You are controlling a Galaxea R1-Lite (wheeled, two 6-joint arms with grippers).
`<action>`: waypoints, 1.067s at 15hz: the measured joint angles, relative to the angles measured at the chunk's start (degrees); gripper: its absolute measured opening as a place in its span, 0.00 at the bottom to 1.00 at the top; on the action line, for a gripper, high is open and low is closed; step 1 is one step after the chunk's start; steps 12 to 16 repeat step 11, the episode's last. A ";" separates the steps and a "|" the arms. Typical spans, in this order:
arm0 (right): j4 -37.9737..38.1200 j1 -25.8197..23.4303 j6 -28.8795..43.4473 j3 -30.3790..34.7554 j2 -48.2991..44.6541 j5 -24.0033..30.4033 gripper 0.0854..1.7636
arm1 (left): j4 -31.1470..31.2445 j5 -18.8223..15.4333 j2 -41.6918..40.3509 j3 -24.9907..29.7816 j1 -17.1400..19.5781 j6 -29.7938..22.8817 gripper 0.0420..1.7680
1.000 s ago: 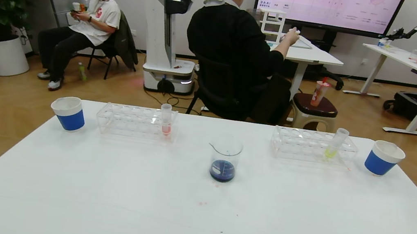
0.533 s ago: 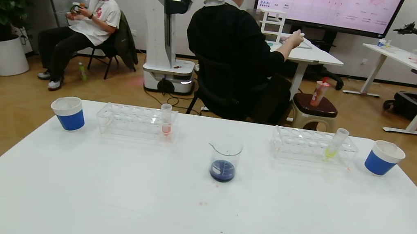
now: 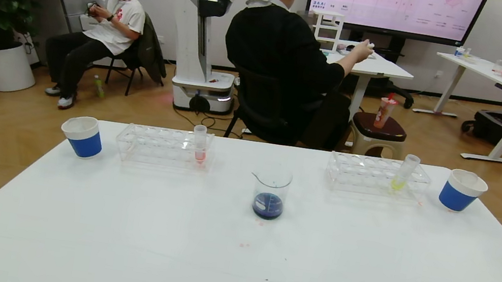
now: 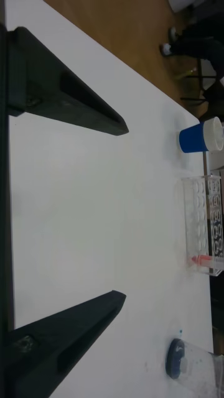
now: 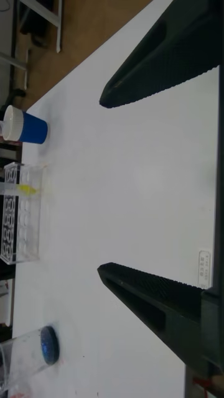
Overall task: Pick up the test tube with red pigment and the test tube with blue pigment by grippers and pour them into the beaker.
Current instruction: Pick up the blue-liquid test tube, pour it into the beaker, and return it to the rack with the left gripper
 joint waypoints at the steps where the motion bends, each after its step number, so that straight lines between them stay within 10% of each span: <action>1: 0.00 0.00 0.00 0.00 0.00 0.00 0.98 | -0.02 0.00 0.00 0.00 0.00 -0.02 0.98; 16: 0.00 0.00 0.00 0.00 -0.02 0.00 0.98 | -0.46 0.09 0.01 0.10 0.00 -0.02 0.98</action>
